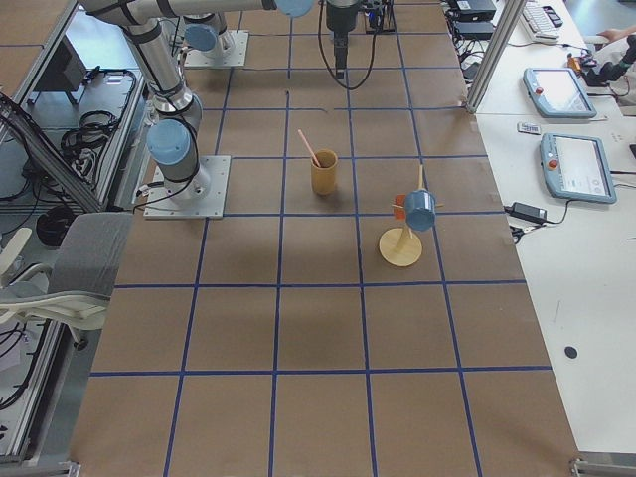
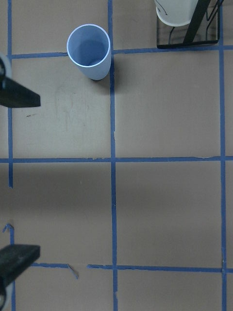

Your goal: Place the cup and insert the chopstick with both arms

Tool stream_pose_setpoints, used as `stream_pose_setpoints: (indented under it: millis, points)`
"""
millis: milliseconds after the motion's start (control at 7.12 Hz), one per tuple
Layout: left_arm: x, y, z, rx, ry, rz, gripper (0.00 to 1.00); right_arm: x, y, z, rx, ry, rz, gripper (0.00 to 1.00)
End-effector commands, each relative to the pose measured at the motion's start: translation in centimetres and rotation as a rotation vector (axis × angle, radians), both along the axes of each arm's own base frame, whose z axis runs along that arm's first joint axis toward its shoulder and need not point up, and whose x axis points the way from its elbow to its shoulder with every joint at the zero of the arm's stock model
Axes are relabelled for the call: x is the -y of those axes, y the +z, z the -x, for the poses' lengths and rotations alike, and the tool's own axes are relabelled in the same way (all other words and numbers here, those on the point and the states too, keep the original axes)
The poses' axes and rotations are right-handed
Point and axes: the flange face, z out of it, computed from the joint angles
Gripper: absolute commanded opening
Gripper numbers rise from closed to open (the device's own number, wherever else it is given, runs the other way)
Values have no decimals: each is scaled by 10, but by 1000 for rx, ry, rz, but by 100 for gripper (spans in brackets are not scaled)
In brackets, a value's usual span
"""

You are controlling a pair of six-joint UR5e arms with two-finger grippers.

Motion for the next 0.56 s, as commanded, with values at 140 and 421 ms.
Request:
stream_pose_setpoints:
  millis: [140, 421]
  points:
    - [0, 1, -2, 1, 3, 4, 100, -13, 16, 0, -2, 1, 28, 100]
    - [0, 1, -1, -1, 1, 3, 100, -17, 21, -1, 5, 2, 41, 100]
